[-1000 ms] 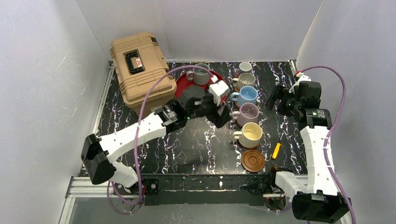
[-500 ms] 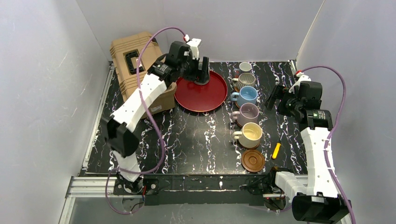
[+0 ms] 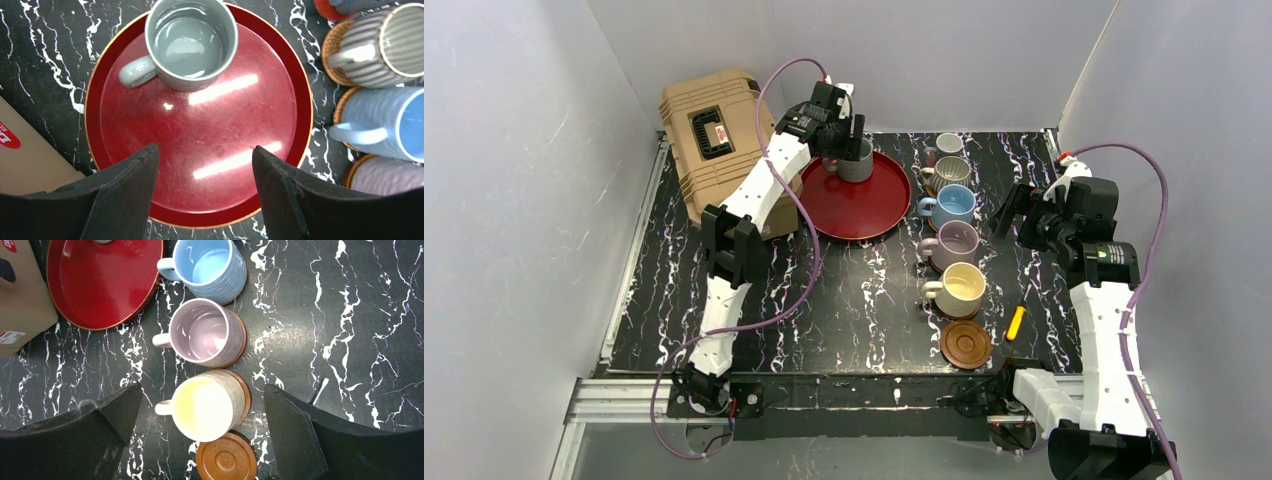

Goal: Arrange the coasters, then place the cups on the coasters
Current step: Move the cup to the tray.

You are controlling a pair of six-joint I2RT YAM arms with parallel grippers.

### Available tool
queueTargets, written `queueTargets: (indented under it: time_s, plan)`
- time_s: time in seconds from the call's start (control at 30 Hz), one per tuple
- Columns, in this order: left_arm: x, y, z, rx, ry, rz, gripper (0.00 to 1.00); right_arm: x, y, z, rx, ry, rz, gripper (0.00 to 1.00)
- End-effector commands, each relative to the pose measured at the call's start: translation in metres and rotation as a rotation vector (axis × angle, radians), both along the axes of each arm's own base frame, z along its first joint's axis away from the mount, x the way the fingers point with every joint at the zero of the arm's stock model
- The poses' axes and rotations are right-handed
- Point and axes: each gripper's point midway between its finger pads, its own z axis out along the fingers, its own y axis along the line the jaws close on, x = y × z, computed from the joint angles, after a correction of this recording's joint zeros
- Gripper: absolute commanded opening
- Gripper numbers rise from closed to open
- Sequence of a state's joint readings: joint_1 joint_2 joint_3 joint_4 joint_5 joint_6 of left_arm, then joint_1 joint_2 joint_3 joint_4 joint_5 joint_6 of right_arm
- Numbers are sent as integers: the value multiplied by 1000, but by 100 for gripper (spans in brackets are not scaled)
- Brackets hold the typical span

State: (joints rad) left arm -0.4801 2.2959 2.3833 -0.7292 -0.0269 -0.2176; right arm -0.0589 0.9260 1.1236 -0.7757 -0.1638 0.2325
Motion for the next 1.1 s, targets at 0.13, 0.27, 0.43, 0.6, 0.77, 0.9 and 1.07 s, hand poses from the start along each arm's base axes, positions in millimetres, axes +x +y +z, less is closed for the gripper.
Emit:
queueTargets:
  time_s: [0.13, 0.27, 0.43, 0.6, 0.77, 0.9, 1.07]
  plan:
    - [51, 10, 15, -27, -169, 49, 64, -1, 7, 9, 30, -44, 31, 100]
    - [70, 3, 9, -50, -214, 49, 62, -1, 9, 6, 43, -33, 36, 100]
    - [89, 7, -6, -53, -236, 84, 59, -1, 10, 4, 48, -26, 37, 100]
    - [103, 9, -22, -29, -264, 100, 59, -2, 10, 3, 49, -22, 36, 100]
    - [107, 7, -35, -39, -252, 87, 58, -4, 9, 3, 46, -15, 33, 100]
    - [105, 0, -47, -56, -228, 51, 57, -5, 10, 3, 46, -13, 36, 100]
    - [100, -6, -59, -64, -190, 11, 51, -6, 9, 2, 44, -10, 34, 100]
